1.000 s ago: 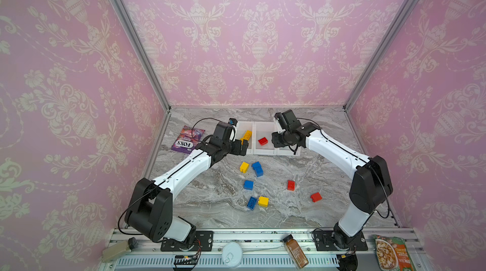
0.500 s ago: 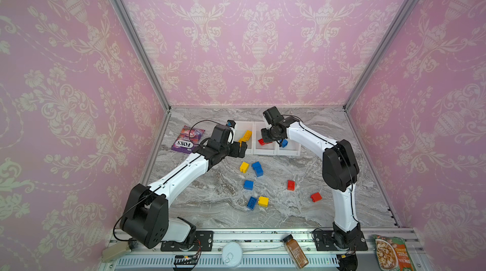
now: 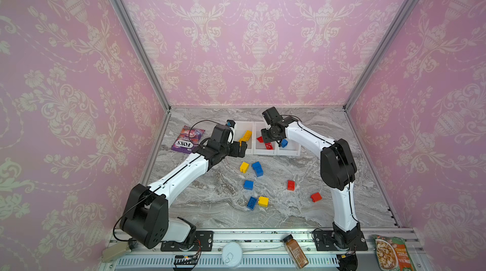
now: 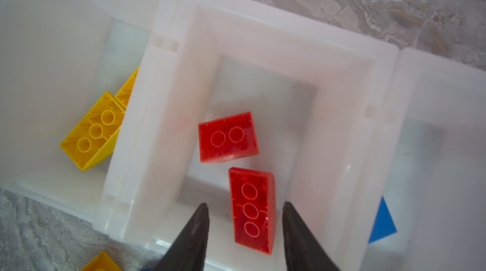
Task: Sort the legos into containers by color
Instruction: 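Lower the red brick into the middle compartment and open the right gripper, then move the right gripper down onto a blue brick near the bin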
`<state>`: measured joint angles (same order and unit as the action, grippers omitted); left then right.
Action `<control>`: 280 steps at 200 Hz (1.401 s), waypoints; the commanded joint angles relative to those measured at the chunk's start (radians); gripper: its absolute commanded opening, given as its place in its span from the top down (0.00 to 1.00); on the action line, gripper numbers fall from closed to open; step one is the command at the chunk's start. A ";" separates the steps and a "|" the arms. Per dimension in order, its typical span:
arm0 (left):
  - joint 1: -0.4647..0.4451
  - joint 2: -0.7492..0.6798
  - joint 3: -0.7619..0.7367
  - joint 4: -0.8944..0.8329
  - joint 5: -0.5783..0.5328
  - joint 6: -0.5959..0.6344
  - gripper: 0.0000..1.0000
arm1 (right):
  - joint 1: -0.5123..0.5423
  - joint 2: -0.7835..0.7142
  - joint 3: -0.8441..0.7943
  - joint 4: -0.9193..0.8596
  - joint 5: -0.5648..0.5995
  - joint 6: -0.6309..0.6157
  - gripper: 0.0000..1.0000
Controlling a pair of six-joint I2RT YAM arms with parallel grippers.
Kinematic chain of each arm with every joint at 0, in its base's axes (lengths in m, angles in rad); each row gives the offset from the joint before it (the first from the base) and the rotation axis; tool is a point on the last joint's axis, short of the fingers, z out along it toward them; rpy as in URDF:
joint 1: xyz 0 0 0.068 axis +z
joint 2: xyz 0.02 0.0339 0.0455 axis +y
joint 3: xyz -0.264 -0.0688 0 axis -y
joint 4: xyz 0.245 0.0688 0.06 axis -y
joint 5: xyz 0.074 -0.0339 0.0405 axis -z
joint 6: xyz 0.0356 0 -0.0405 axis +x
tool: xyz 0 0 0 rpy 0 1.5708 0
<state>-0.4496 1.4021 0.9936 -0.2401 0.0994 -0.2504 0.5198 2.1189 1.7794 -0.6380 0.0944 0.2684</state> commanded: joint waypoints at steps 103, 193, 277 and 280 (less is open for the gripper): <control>-0.004 -0.015 -0.031 0.019 -0.052 -0.022 0.01 | 0.071 -0.209 -0.188 -0.019 -0.035 0.018 0.38; -0.003 -0.020 -0.051 0.011 -0.080 -0.021 0.01 | 0.222 -0.369 -0.443 -0.012 -0.078 0.115 0.27; 0.016 -0.066 -0.115 -0.022 -0.014 -0.053 0.01 | 0.288 -0.267 -0.439 -0.003 -0.065 0.153 0.31; 0.020 -0.069 -0.120 -0.019 -0.008 -0.055 0.01 | 0.288 -0.263 -0.436 -0.004 -0.064 0.152 0.31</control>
<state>-0.4473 1.3804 0.9100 -0.2363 0.0441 -0.2722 0.7948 1.8122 1.3376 -0.6403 0.0231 0.3965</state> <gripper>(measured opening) 0.993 0.697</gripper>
